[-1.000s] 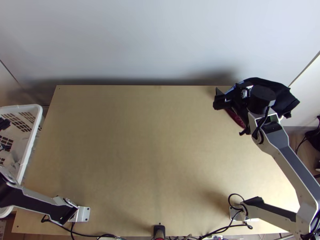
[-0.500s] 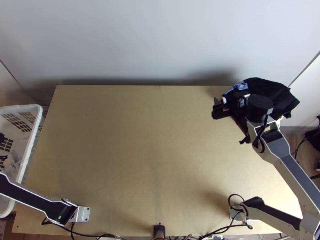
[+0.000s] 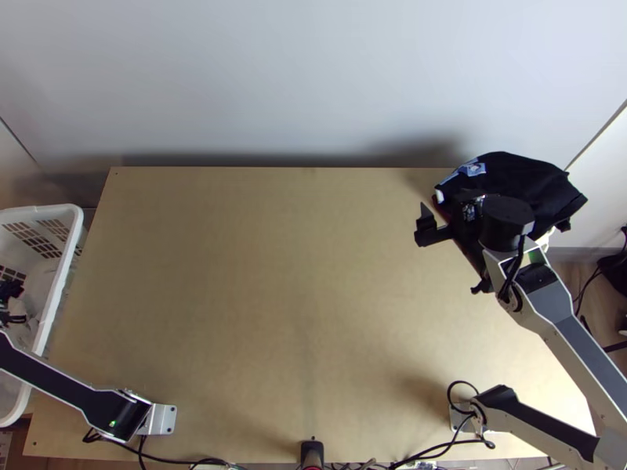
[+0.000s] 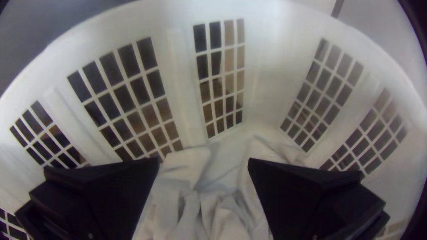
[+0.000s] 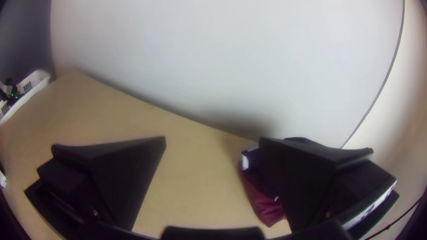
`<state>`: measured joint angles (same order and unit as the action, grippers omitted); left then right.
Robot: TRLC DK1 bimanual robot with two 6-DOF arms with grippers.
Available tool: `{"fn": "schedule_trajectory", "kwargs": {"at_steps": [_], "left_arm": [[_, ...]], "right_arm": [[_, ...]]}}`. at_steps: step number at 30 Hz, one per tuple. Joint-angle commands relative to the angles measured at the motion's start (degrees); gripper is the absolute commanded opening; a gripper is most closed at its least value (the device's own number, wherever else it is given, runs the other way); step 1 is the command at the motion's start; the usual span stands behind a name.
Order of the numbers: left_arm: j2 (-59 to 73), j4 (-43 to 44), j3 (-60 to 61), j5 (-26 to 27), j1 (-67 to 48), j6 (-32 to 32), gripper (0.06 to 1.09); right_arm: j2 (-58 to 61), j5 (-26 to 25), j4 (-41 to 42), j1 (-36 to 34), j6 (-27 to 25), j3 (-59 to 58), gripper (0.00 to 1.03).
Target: Fold the t-shirt
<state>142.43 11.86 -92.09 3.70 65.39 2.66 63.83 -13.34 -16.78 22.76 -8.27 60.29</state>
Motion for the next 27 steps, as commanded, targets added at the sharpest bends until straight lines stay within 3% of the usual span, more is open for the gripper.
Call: {"fn": "schedule_trajectory", "kwargs": {"at_steps": [1, 11, 22, 24, 27], "left_arm": [[9.2, -0.5, -5.2, -1.9, 1.7, 1.8, 1.03], [13.2, -0.5, -5.8, -3.3, 2.3, 3.9, 1.03], [18.8, -6.4, -10.9, -6.9, 2.3, 5.5, 1.03], [18.9, -7.8, -10.8, -6.8, 2.3, 5.6, 0.86], [18.9, -8.9, -10.8, -6.4, 2.3, 6.0, 0.38]], "right_arm": [[-0.6, -1.5, -1.2, 0.9, -0.6, 0.1, 0.98], [-0.5, -1.9, -1.4, 1.0, -0.9, 0.7, 0.98], [-0.6, -3.0, -2.8, 1.7, -2.4, 3.3, 0.98], [-0.6, -3.1, -2.9, 1.7, -2.4, 3.2, 0.98], [-0.7, -3.2, -2.9, 1.7, -2.4, 2.9, 0.98]]}}
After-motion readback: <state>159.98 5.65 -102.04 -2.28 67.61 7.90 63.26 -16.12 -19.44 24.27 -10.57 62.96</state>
